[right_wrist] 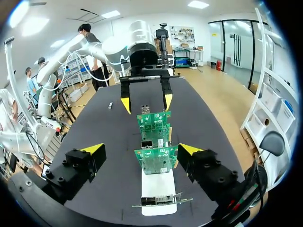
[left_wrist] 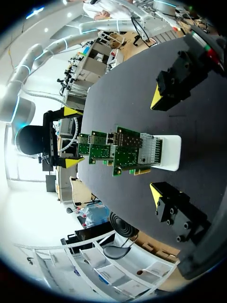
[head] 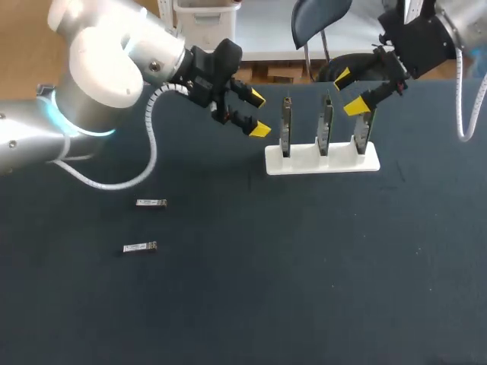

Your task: Pick up the optical module with the left hand, and insert it into the network port with the right hand.

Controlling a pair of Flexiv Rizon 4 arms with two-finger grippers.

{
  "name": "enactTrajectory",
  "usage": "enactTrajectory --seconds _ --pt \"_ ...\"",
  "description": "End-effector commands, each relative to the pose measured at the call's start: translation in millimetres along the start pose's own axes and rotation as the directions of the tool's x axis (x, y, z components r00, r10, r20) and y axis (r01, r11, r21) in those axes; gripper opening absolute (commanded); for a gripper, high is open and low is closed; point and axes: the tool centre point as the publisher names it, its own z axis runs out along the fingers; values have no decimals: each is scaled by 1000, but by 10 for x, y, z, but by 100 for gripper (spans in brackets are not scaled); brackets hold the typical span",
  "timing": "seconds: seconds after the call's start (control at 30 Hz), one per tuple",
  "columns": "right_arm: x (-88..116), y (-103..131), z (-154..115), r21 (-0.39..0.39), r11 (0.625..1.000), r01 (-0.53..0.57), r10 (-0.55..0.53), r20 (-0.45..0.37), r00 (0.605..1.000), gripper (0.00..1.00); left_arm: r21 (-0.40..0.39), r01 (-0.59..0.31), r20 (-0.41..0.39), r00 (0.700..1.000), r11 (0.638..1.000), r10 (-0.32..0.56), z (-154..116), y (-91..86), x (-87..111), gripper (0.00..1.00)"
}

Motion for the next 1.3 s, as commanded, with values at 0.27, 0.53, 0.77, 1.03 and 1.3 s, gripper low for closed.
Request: enactTrajectory --seconds 0.27,0.53,0.77,1.03,1.3 --pt "3 19 2 5 1000 0 0 0 1000 100 -145 -27 -248 969 989 -10 -761 -436 457 100" --pt "3 19 2 5 1000 0 0 0 1000 100 -220 -3 -416 905 976 -91 -1082 -736 1049 100" --pt "3 19 2 5 1000 0 0 0 1000 100 -207 -42 -543 836 978 -78 -1216 -969 1406 100" --pt "3 19 2 5 1000 0 0 0 1000 100 -201 -57 -612 787 978 -80 -1301 -1050 1699 100" --pt "3 19 2 5 1000 0 0 0 1000 100 -132 -36 -661 748 991 -61 -1298 -1008 1999 100"
